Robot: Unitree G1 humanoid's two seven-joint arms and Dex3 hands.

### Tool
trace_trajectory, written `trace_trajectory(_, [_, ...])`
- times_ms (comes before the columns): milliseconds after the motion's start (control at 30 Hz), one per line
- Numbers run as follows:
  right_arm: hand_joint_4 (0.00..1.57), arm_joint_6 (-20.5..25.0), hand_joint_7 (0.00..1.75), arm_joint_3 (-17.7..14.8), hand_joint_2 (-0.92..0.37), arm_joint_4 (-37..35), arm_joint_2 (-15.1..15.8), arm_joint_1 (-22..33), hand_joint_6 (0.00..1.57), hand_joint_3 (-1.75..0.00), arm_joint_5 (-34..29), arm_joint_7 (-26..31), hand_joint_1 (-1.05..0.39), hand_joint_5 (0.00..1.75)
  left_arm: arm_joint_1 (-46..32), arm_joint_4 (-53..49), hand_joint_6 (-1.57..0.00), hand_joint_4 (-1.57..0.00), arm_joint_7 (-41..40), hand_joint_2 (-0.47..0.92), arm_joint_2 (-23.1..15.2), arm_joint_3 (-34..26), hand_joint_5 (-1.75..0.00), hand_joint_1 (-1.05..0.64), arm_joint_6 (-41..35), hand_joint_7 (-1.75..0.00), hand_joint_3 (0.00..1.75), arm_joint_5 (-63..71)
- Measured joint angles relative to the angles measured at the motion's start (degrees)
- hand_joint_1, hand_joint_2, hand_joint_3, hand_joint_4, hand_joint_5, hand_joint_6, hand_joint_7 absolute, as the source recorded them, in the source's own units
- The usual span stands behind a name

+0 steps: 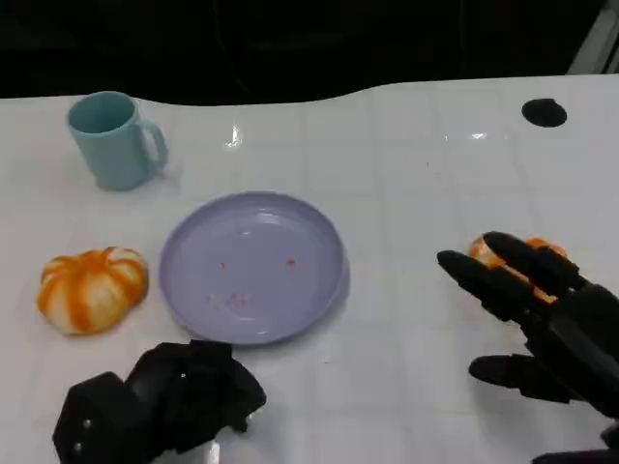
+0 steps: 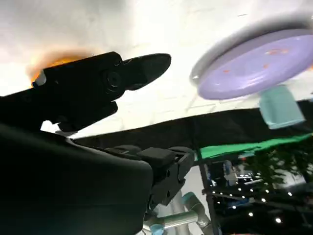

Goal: Grasp the bread from the table and place it into the plate.

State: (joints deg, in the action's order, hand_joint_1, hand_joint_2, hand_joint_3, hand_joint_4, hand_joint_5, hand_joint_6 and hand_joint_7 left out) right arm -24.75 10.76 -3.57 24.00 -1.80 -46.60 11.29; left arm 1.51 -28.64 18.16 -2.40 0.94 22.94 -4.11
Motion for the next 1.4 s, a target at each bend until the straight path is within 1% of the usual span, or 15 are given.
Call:
trace_trajectory(100, [0.00,4.6,0.01,0.3,-0.82,2.7,0.0,0.1,0.13,0.00,-2.7,-1.4,-0.46,0.00,0.1,-0.1,-1.28,-0.86,0.0,0.86,0.0,0.0,-1.56,-1.04,0.0,-0.80,0.00,0.0])
trace_trajectory(233, [0.00,9.4,0.01,1.5,-0.82,4.0,0.0,0.1,0.14,0.00,-5.5,-2.8,-0.45,0.00,0.1,-0.1,-1.27,-0.86,0.0,0.86,0.0,0.0,-1.56,-1.03,0.0,-0.80,0.00,0.0])
trace_trajectory(400, [0.00,13.3,0.01,2.0,-0.84,4.0,-0.1,-1.1,0.14,-0.01,-6.9,-3.2,-0.48,0.00,0.1,-0.1,-1.26,-0.85,0.0,0.86,-0.1,0.0,-1.56,-1.03,0.0,-0.81,0.00,0.1])
trace_trajectory(500, [0.00,15.6,0.01,2.3,-0.84,3.7,-0.1,-2.6,0.15,-0.01,-7.7,-3.7,-0.50,0.00,0.2,-0.2,-1.27,-0.86,0.0,0.86,-0.1,0.0,-1.56,-1.03,0.0,-0.81,0.00,0.1])
trace_trajectory(633, [0.00,17.9,0.01,3.6,-0.85,1.2,-0.1,-5.7,0.14,-0.01,-8.6,-4.2,-0.50,0.00,0.2,-0.2,-1.27,-0.87,0.0,0.86,0.0,-0.1,-1.56,-1.04,0.2,-0.80,0.00,0.1])
trace_trajectory(767, [0.01,19.9,0.01,4.4,-0.82,-0.6,-0.1,-8.4,0.16,0.00,-8.7,-5.5,-0.47,0.01,0.2,-0.2,-1.27,-0.86,0.0,0.86,0.0,-0.1,-1.56,-1.04,0.2,-0.80,0.00,0.1])
trace_trajectory(900, [0.05,21.8,0.03,5.8,-0.78,-2.9,-0.2,-11.0,0.20,0.00,-8.7,-6.8,-0.39,0.03,0.1,-0.2,-1.27,-0.86,0.0,0.86,0.0,-0.1,-1.55,-1.03,0.2,-0.79,0.00,0.0])
trace_trajectory(1100, [0.08,22.7,0.03,7.1,-0.75,-8.9,-1.0,-14.2,0.24,0.00,-7.8,-6.7,-0.29,0.08,0.0,0.0,-1.27,-0.85,0.0,0.86,0.0,0.0,-1.55,-1.03,0.2,-0.79,0.00,0.1])
trace_trajectory(1233, [0.11,23.3,0.03,8.2,-0.73,-12.1,-1.6,-15.3,0.28,0.00,-7.4,-6.6,-0.24,0.10,-0.3,0.3,-1.27,-0.85,0.0,0.86,0.0,0.0,-1.56,-1.04,0.2,-0.80,0.00,0.1])
trace_trajectory(1400, [0.10,23.4,0.02,8.7,-0.74,-16.4,-1.7,-17.6,0.28,-0.01,-6.1,-6.4,-0.21,0.10,-0.8,1.0,-1.28,-0.86,0.0,0.86,0.0,0.0,-1.56,-1.04,0.1,-0.79,0.00,0.1])
